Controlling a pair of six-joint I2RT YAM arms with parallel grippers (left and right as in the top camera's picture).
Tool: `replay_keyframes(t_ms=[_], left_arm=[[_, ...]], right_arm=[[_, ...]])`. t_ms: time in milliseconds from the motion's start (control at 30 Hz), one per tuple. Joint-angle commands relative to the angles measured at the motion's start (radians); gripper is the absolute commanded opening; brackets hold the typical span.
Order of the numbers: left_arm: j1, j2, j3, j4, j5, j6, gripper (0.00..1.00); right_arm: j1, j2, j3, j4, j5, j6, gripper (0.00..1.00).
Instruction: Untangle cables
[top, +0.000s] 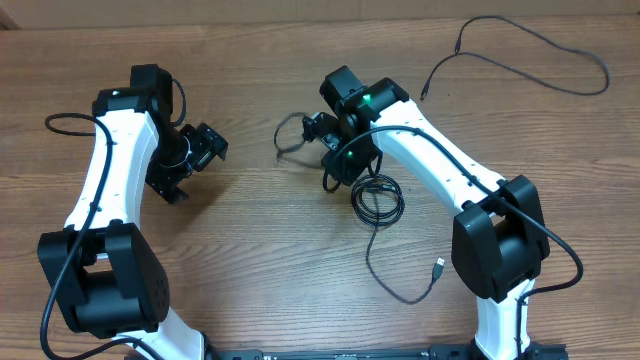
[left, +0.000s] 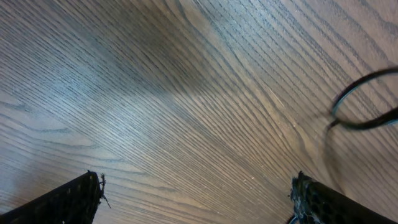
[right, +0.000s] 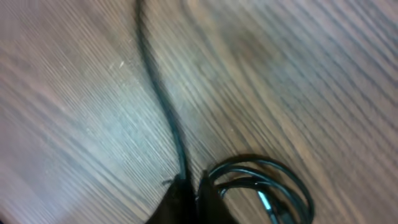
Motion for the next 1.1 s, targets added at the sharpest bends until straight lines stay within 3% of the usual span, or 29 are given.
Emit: replay_keyframes(t_ms=[0,567,767,1067], left_arm=[[0.0,-0.01,0.0,0.001,0.003,-0.011,1.0],[0.0,-0.01,0.0,0.001,0.003,-0.011,1.0],[0.0,-0.01,0.0,0.001,0.003,-0.011,1.0],[0.0,-0.01,0.0,0.001,0.003,-0.011,1.0]], right_arm=[[-0.003,-0.008,0.019,0.003,0.003,0.102,0.04],[-0.005,-0.213,0.463,-0.033,-0.113,0.327,0.04],[-0.032,-0.259,0.491,0.02,0.039,0.583,0.04],[-0.032,-0.259,0.491,-0.058,-0.082,0.579,0.04]])
